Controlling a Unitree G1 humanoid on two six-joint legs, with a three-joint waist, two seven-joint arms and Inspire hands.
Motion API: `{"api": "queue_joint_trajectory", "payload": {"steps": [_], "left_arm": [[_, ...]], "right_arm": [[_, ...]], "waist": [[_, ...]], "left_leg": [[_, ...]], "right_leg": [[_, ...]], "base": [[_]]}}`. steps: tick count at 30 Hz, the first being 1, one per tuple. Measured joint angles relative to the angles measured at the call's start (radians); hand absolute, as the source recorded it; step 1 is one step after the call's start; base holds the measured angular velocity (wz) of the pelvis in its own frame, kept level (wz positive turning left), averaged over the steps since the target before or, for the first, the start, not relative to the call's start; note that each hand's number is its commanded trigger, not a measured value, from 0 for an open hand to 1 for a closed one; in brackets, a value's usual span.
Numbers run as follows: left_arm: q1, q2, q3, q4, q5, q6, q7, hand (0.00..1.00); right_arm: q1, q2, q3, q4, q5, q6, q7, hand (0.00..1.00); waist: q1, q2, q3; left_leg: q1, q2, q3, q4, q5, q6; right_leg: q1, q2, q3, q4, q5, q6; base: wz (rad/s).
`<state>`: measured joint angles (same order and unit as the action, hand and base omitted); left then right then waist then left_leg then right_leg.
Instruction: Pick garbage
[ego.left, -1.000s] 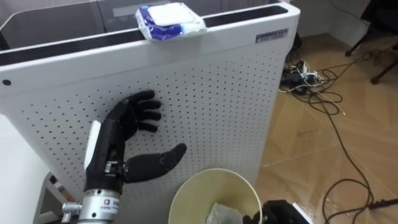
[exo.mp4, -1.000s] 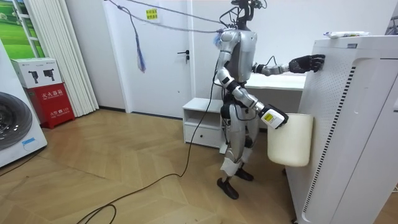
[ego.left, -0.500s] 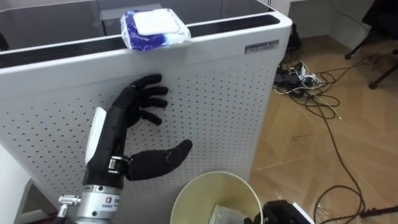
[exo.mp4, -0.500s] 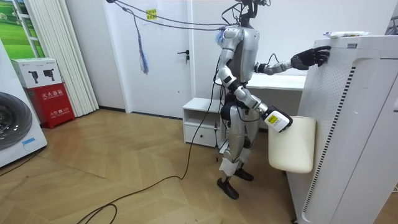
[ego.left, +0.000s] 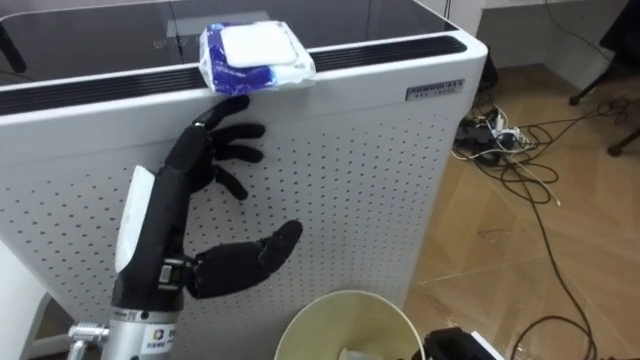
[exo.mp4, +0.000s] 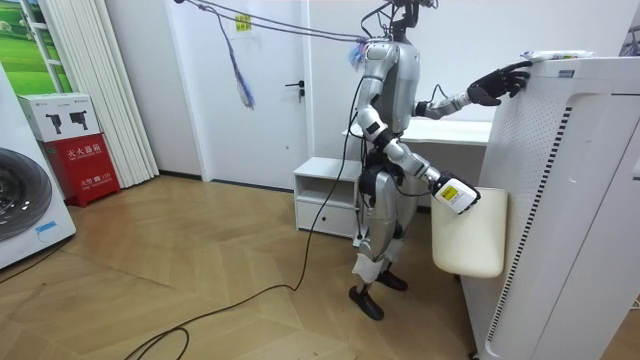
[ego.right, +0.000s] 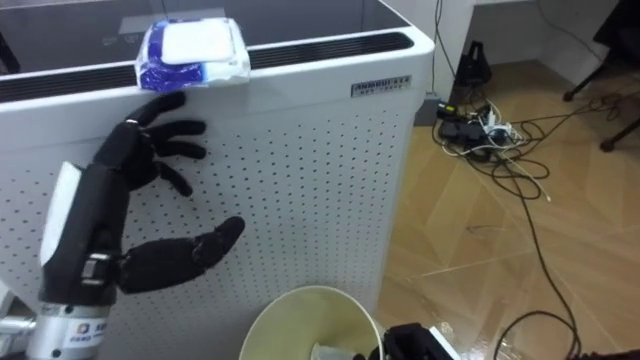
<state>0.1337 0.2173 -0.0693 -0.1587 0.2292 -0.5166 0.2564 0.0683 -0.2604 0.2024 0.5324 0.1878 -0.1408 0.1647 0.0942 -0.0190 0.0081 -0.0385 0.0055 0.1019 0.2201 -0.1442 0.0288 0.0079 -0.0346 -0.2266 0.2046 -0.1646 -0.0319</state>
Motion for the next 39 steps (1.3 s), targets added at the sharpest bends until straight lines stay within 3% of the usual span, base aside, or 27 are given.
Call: {"api": "queue_joint_trajectory", "payload": {"steps": [7,10,14,19,28,33,39], "left_arm": [[0.045,-0.006,0.027,0.003,-0.002,-0.015,-0.001,0.0],[0.083,-0.007,0.026,0.031,-0.004,-0.038,0.003,0.0],[0.114,-0.014,0.025,0.093,-0.066,-0.045,0.002,0.0],[0.121,-0.033,0.025,0.122,-0.081,-0.033,0.002,0.0],[0.121,-0.04,0.028,0.133,-0.079,-0.023,0.003,0.0],[0.111,-0.037,0.071,0.1,-0.038,0.015,0.029,0.0],[0.111,-0.03,0.112,0.078,-0.039,0.015,0.096,0.0]], "right_arm": [[0.003,-0.002,-0.036,0.0,-0.009,0.0,0.0,1.0],[0.003,0.0,-0.036,0.0,-0.017,0.001,-0.01,1.0],[0.003,0.014,-0.035,0.0,-0.038,0.011,-0.011,1.0],[0.004,0.021,-0.034,0.0,-0.039,0.022,-0.01,1.0],[0.004,0.021,-0.034,0.0,-0.04,0.023,-0.012,1.0],[0.004,0.019,-0.034,-0.001,-0.038,0.023,-0.019,1.0],[0.004,0.019,-0.034,-0.001,-0.038,0.023,-0.02,1.0]], "waist": [[0.007,-0.004,-0.0031],[0.02,-0.007,-0.0021],[0.025,-0.022,-0.0012],[0.035,-0.023,-0.0024],[0.046,-0.019,-0.0026],[0.046,-0.017,-0.0019],[0.05,-0.012,0.0013]], "left_leg": [[0.027,-0.001,0.0,-0.02,0.003,-0.005],[0.031,-0.001,0.0,-0.023,0.004,-0.006],[0.037,0.0,-0.009,-0.022,0.006,-0.011],[0.045,0.002,-0.012,-0.022,0.004,-0.015],[0.047,0.004,-0.013,-0.022,0.005,-0.015],[0.037,0.0,-0.025,-0.022,0.005,-0.016],[0.031,0.0,-0.026,-0.023,0.006,-0.017]], "right_leg": [[0.018,-0.001,-0.011,-0.005,-0.005,-0.004],[0.022,-0.001,-0.018,-0.005,-0.007,-0.006],[0.038,0.003,-0.026,-0.016,-0.007,-0.011],[0.047,0.006,-0.025,-0.017,-0.007,-0.013],[0.047,0.006,-0.024,-0.017,-0.007,-0.014],[0.044,0.008,-0.026,-0.019,-0.009,-0.015],[0.044,0.009,-0.026,-0.019,-0.009,-0.015]], "base": [[0.0],[0.01],[0.08],[0.01],[0.0],[0.05],[0.01]]}}
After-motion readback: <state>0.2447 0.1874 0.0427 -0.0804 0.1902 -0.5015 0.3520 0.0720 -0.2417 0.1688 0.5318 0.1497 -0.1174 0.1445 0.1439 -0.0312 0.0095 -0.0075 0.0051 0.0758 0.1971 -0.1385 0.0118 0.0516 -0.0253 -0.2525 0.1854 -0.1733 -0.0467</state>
